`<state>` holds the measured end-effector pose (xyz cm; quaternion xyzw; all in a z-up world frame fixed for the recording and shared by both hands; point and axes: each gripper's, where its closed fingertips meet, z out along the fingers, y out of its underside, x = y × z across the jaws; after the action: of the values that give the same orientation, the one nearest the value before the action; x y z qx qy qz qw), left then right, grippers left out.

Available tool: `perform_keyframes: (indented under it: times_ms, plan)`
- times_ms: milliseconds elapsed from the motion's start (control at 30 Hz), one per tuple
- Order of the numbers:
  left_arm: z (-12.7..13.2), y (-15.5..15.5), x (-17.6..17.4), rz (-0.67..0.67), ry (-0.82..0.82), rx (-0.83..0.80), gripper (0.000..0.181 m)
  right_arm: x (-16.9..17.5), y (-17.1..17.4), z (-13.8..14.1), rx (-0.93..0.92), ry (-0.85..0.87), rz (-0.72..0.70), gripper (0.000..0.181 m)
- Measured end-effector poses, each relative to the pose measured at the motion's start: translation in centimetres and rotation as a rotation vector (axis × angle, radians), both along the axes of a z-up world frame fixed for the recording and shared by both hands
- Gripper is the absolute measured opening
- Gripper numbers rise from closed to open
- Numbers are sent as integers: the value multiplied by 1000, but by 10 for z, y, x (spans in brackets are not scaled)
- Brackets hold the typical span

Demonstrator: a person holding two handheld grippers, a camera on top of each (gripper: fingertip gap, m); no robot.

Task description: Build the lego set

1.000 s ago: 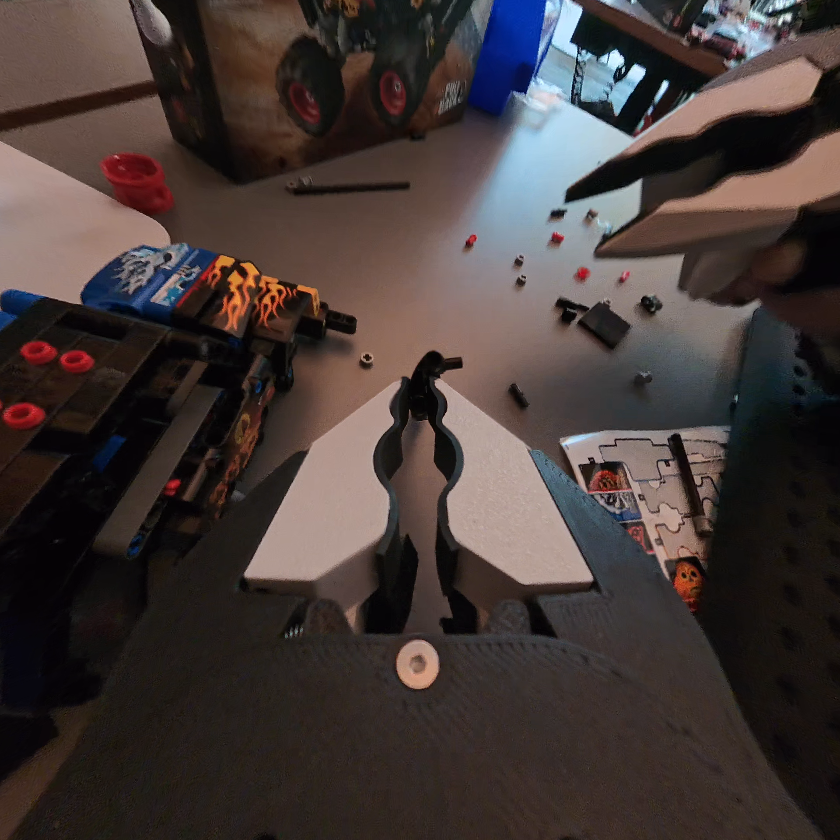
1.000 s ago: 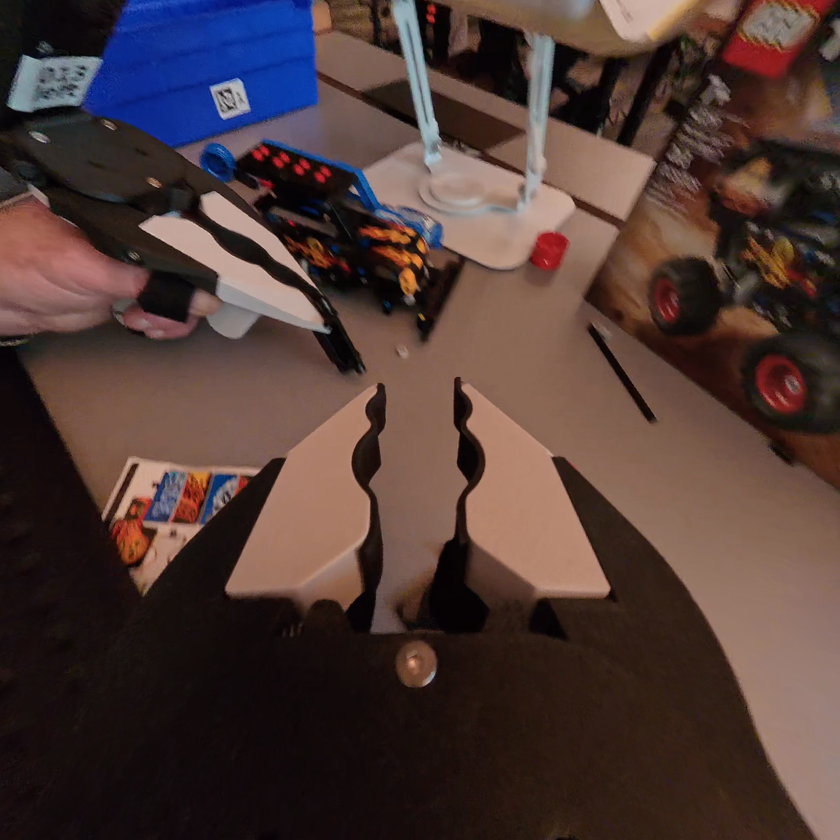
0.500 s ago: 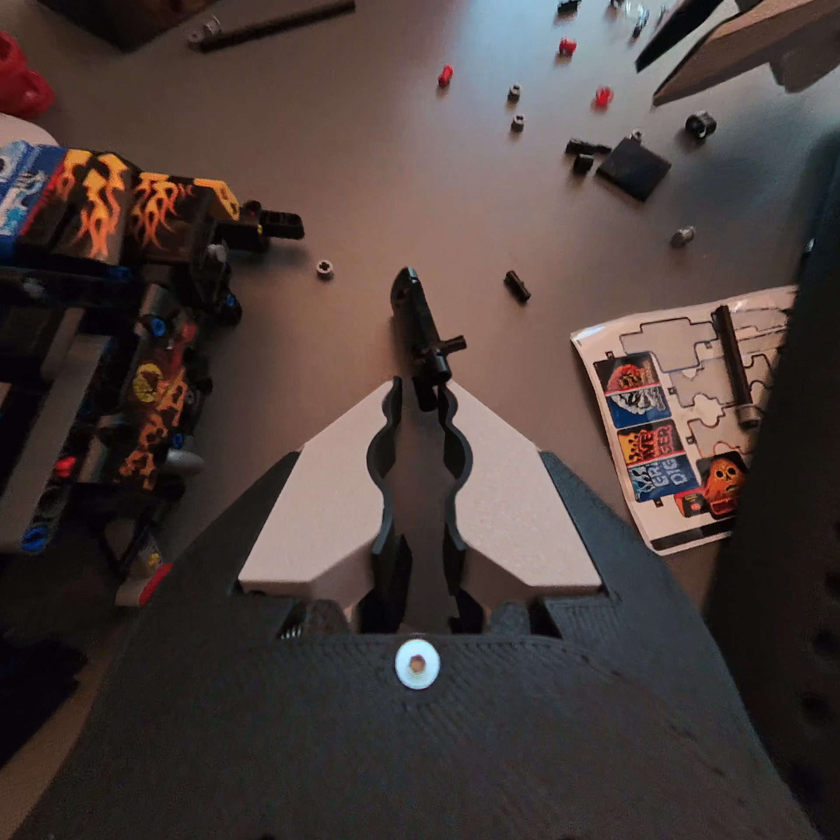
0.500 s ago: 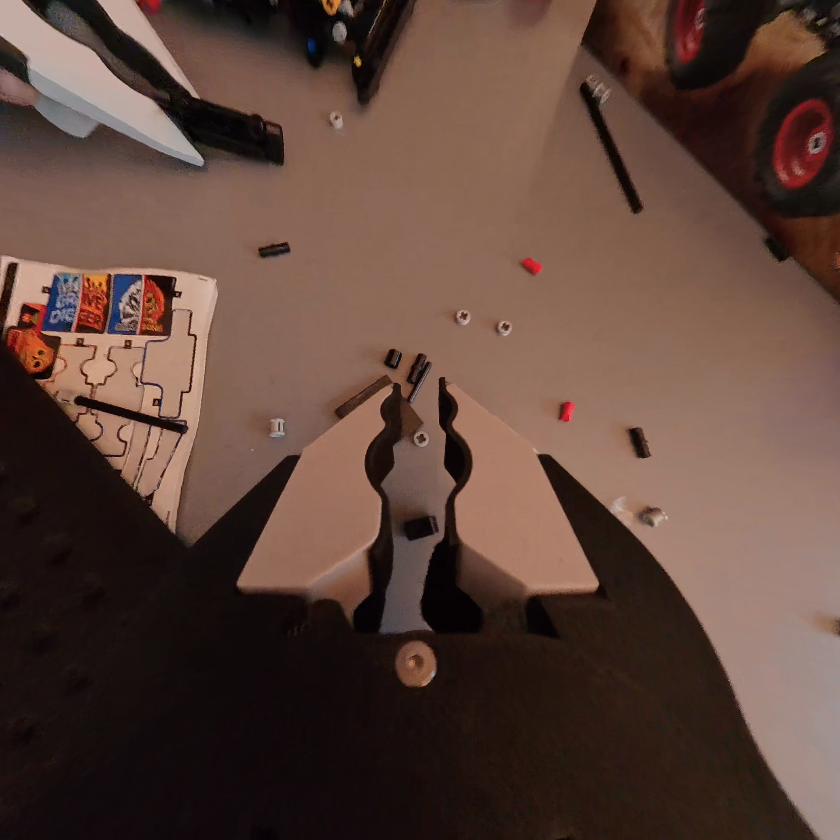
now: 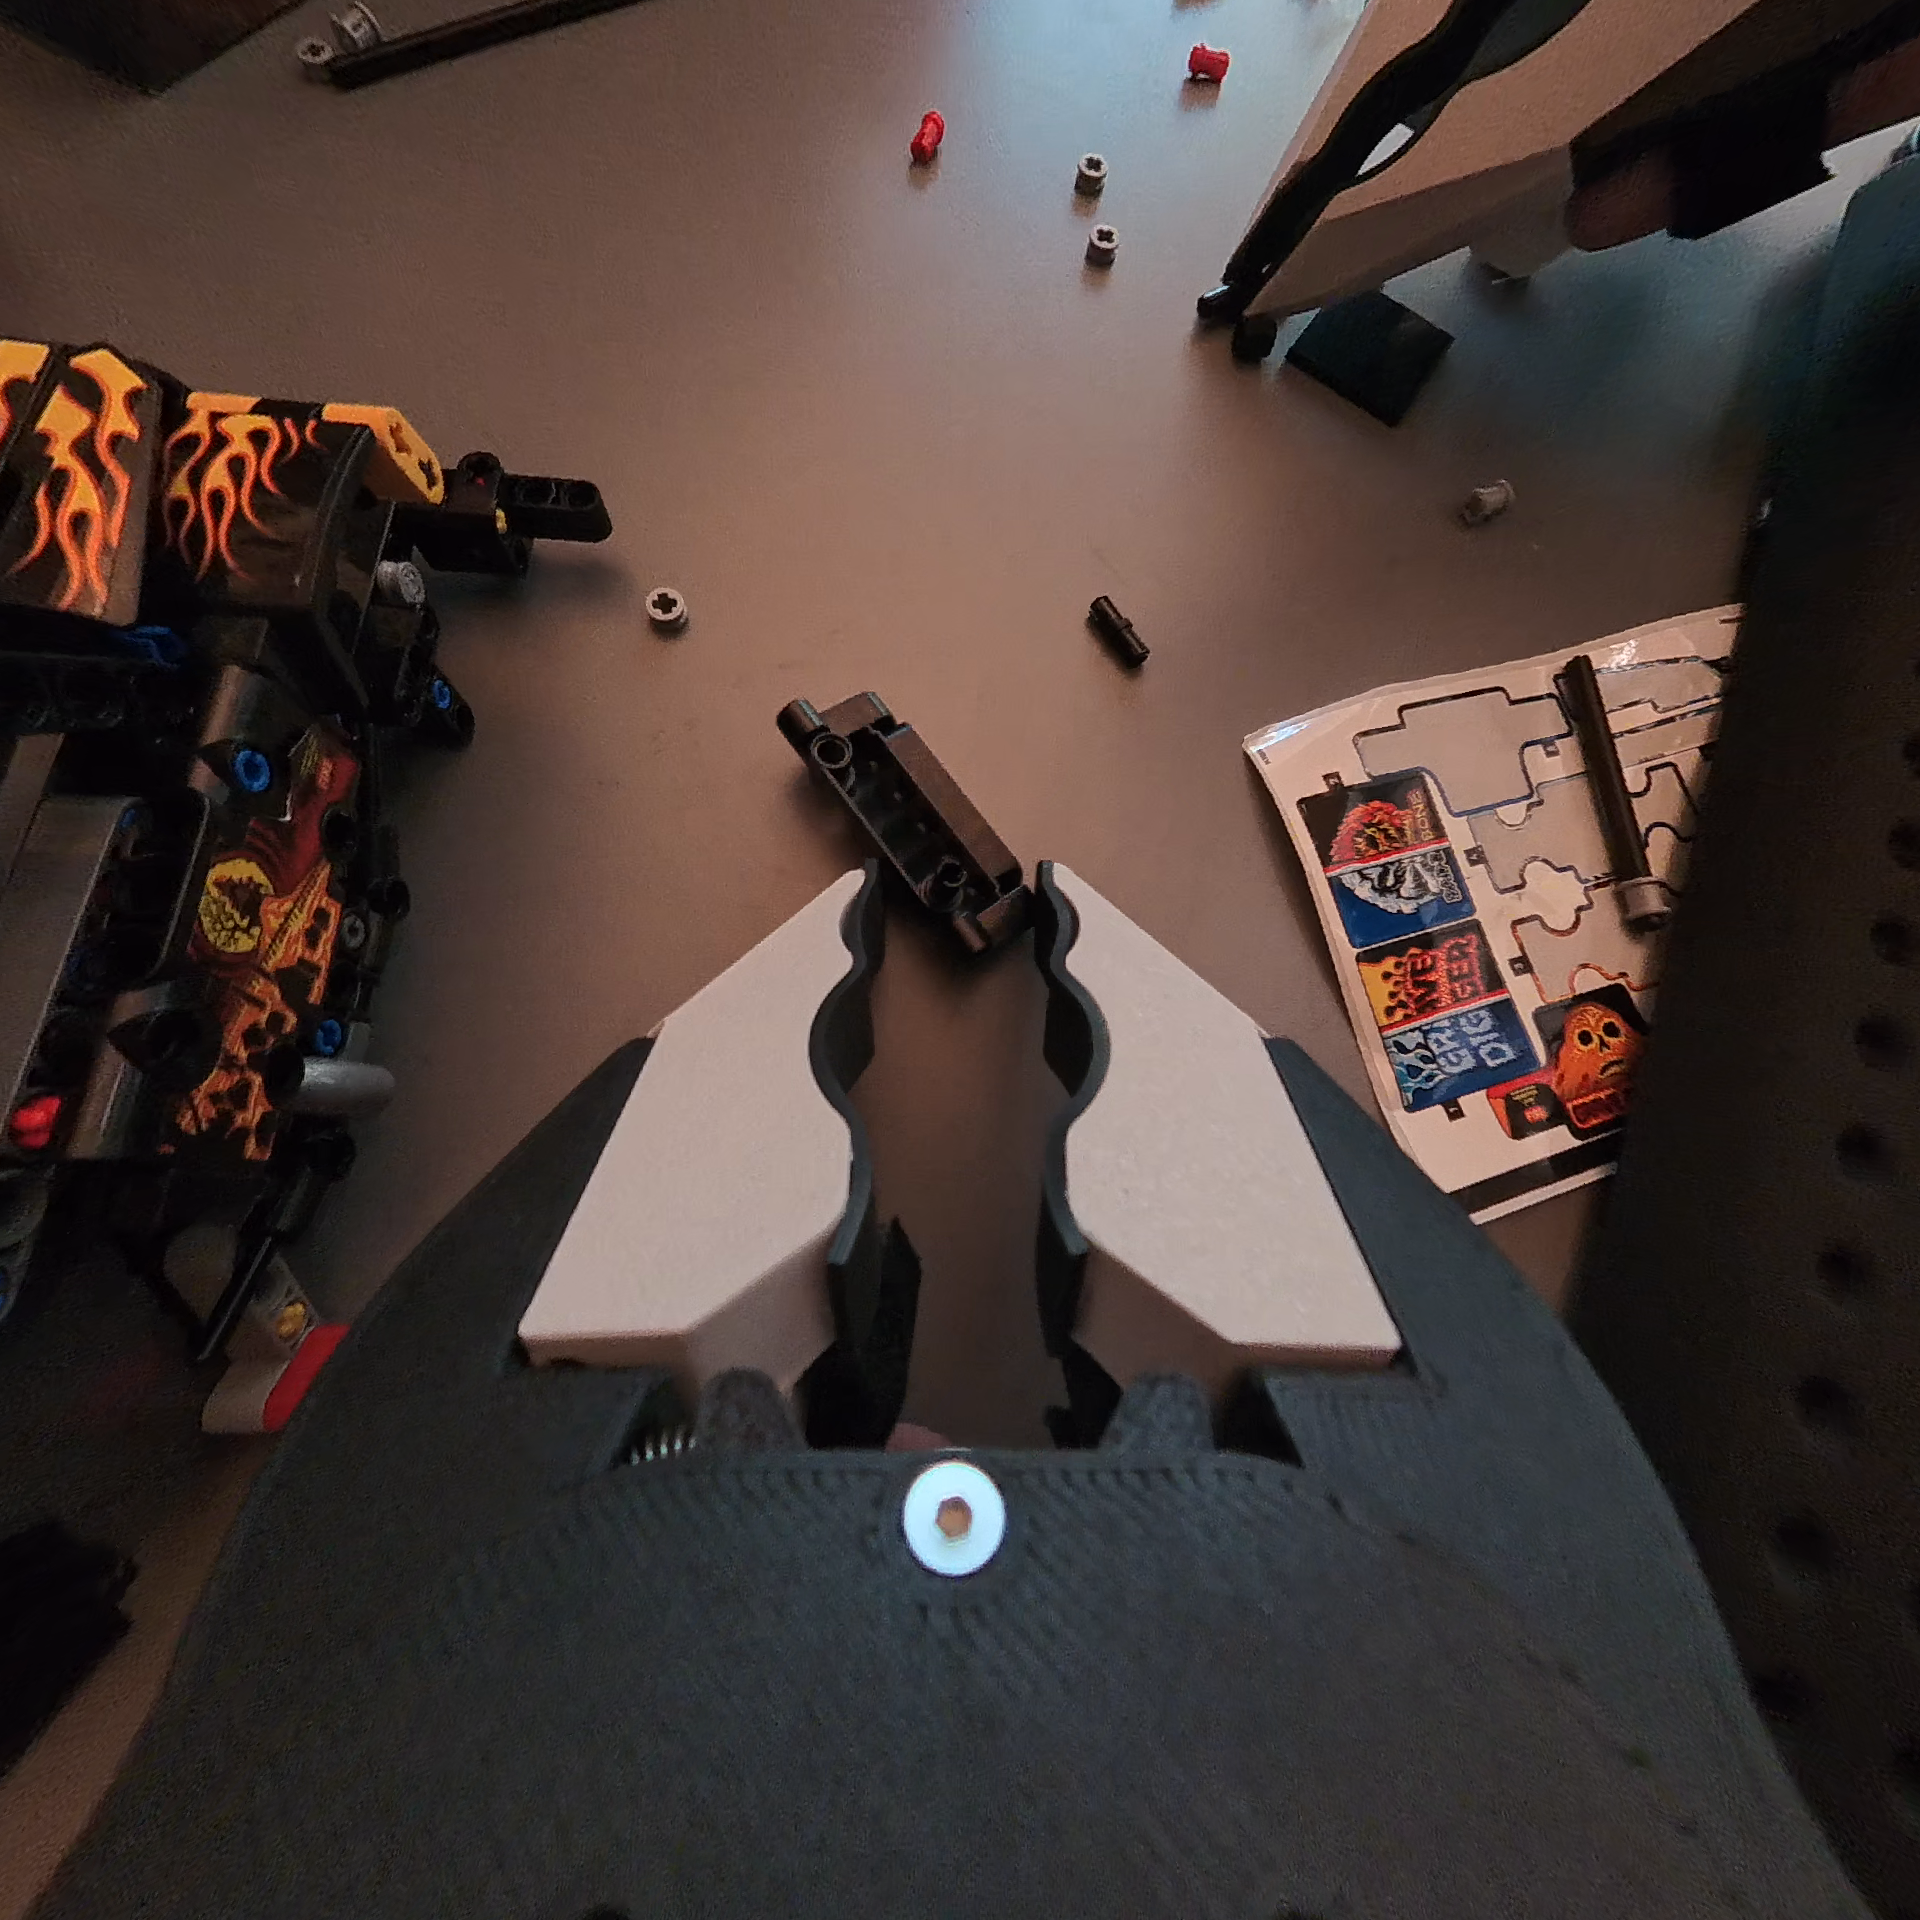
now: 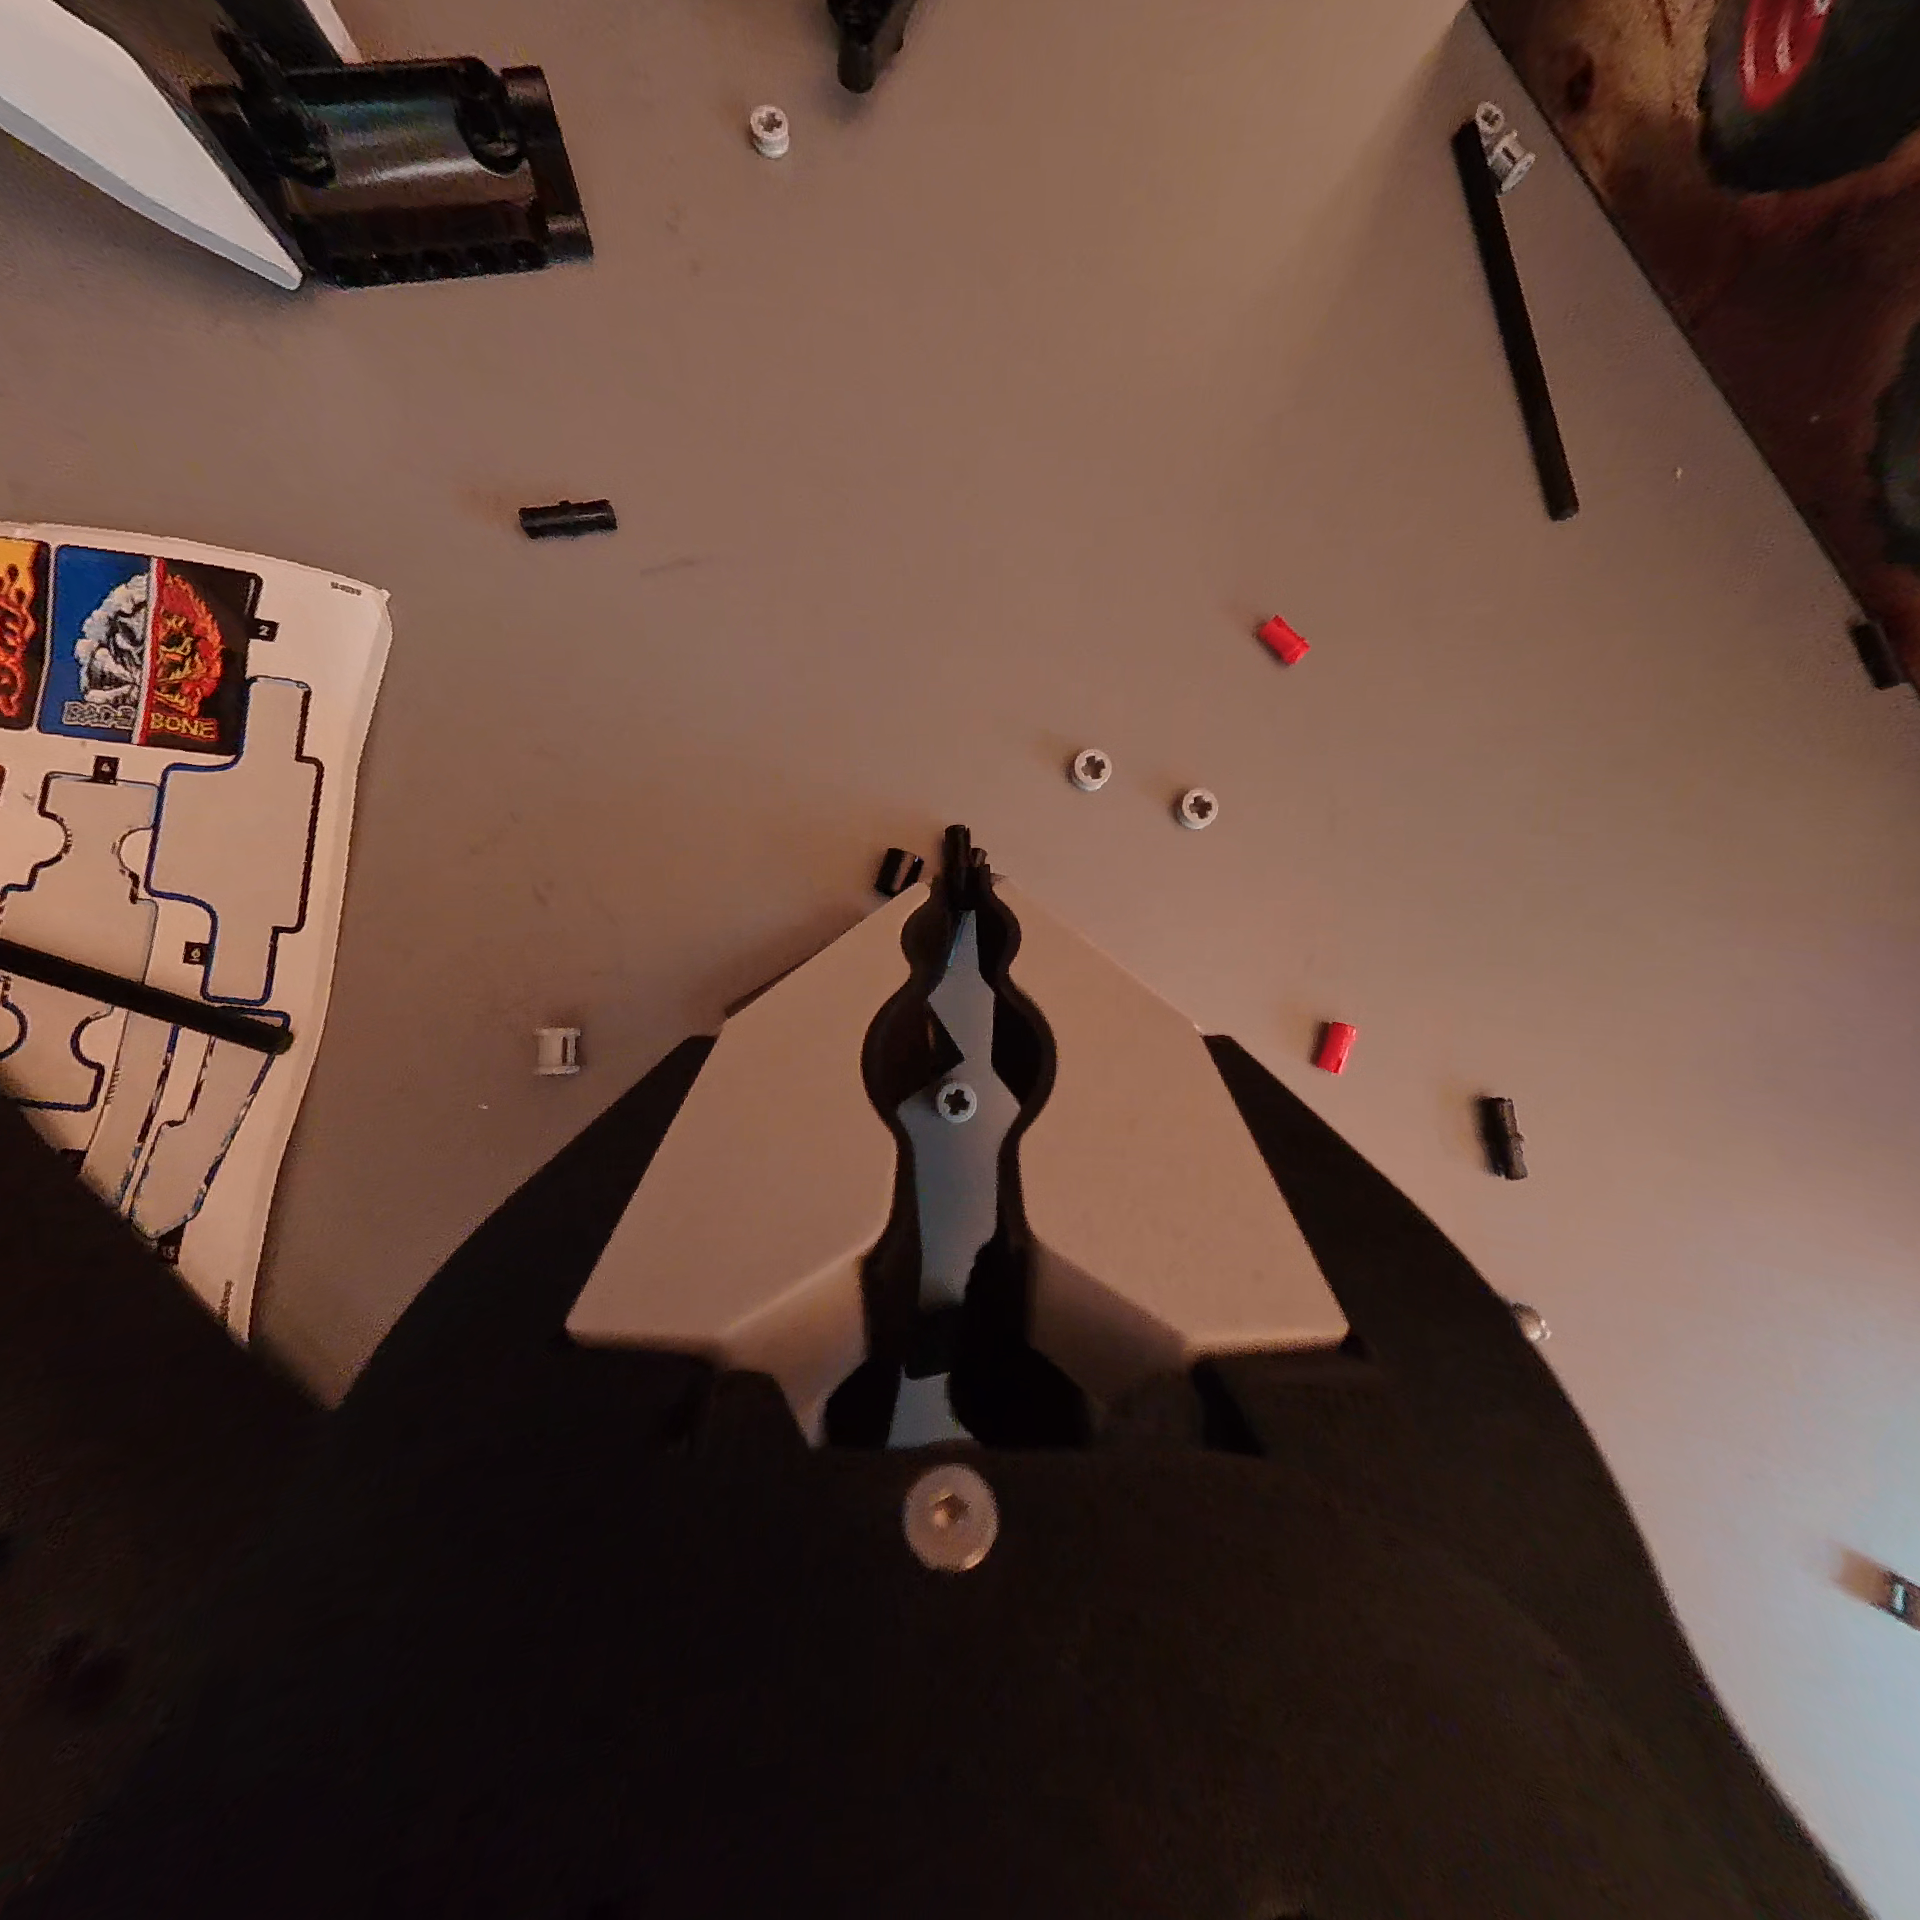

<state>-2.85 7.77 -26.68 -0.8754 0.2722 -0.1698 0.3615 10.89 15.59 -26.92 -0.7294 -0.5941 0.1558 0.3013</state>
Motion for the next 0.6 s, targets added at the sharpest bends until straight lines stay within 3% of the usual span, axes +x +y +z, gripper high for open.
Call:
perform_keyframes:
  times_ms: [300,500,600]
  plan:
    - [7,0,-2,-21,4,29,43,-23,-14,26,-24,135,96,2]
    - [21,8,-4,-52,195,220,37,-70,-56,51,-108,250,281,1]
    - [28,6,6,-75,103,226,28,-90,-72,54,-100,256,350,2]
